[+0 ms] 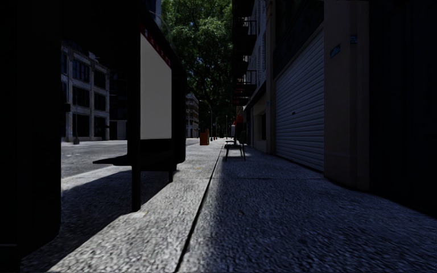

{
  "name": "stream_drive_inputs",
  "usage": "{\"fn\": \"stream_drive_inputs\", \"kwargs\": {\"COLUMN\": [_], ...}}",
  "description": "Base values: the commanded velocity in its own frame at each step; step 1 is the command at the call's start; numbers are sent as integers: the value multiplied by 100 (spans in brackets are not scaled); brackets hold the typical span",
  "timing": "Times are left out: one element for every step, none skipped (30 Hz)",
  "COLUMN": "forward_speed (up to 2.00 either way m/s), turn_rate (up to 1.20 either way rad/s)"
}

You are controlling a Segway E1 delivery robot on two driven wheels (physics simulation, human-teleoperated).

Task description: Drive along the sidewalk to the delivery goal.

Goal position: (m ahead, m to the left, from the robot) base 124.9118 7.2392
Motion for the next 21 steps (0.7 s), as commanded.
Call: {"fn": "stream_drive_inputs", "kwargs": {"forward_speed": [200,200,200,200,200,200,200,200,200,200,200,200,200,200,200,200,200,200,200,200,200], "turn_rate": [0,0,0,0,0,0,0,0,0,0,0,0,0,0,0,0,0,0,0,0,0]}}
